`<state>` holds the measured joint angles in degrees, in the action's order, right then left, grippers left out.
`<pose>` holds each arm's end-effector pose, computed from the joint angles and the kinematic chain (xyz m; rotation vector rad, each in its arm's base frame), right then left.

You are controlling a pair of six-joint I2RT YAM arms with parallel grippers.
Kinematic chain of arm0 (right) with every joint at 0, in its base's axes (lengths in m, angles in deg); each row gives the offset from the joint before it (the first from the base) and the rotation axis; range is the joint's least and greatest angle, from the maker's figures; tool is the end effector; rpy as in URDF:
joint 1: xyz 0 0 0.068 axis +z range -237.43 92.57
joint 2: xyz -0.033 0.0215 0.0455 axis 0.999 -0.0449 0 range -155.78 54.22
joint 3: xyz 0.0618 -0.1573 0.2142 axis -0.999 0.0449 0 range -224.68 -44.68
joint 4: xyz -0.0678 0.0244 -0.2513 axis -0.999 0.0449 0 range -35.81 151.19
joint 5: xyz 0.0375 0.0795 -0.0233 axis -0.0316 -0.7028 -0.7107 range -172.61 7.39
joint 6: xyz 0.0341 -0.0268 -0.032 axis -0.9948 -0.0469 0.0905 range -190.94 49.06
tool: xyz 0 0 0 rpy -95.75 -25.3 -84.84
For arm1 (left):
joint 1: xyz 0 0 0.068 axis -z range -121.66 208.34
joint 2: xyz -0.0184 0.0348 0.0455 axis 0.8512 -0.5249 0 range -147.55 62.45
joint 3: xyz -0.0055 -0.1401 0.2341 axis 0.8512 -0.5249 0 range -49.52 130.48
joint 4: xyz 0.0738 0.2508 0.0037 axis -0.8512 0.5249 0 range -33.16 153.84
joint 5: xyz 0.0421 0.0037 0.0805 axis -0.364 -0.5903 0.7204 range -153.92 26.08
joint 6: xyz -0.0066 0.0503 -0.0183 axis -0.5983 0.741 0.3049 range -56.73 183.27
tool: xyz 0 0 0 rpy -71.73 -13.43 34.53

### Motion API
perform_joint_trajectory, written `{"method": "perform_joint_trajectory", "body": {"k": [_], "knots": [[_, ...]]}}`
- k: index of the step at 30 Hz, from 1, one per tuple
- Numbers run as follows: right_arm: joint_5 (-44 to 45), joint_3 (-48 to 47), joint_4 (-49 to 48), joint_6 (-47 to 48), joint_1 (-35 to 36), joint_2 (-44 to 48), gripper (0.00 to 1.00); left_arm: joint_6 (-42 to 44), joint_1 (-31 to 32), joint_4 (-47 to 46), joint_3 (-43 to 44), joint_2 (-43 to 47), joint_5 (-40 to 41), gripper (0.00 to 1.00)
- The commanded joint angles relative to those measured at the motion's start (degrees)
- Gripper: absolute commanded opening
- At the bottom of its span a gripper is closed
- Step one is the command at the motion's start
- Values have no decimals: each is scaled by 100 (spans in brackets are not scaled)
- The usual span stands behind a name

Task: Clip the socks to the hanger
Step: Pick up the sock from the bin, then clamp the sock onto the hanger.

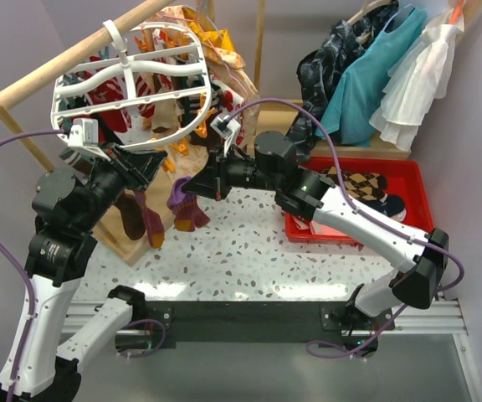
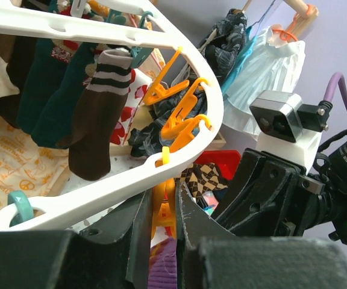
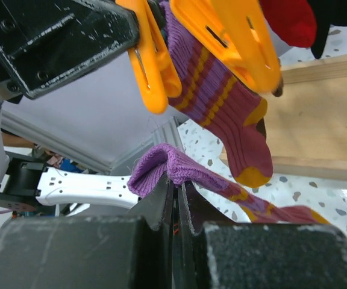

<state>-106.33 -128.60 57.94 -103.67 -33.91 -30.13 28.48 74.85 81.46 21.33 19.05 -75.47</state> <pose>0.1940 0.2865 0.4266 -0.6807 1.7329 1.4415 0.1194 -0.0428 0.4665 -0.0850 1.5841 -0.8612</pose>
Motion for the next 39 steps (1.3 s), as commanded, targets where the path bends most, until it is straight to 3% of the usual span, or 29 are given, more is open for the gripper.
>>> {"method": "perform_joint_trajectory", "body": {"k": [1, 32, 39], "knots": [[-36, -485, -357, -102, 89, -133, 0, 226, -17, -379, -133, 68, -365, 6], [237, -1179, -67, 48, 106, -494, 0, 1193, -17, -502, -396, 235, -567, 6], [193, -1258, -190, -40, 98, -564, 0, 1264, -17, -546, -458, 235, -708, 18]]}}
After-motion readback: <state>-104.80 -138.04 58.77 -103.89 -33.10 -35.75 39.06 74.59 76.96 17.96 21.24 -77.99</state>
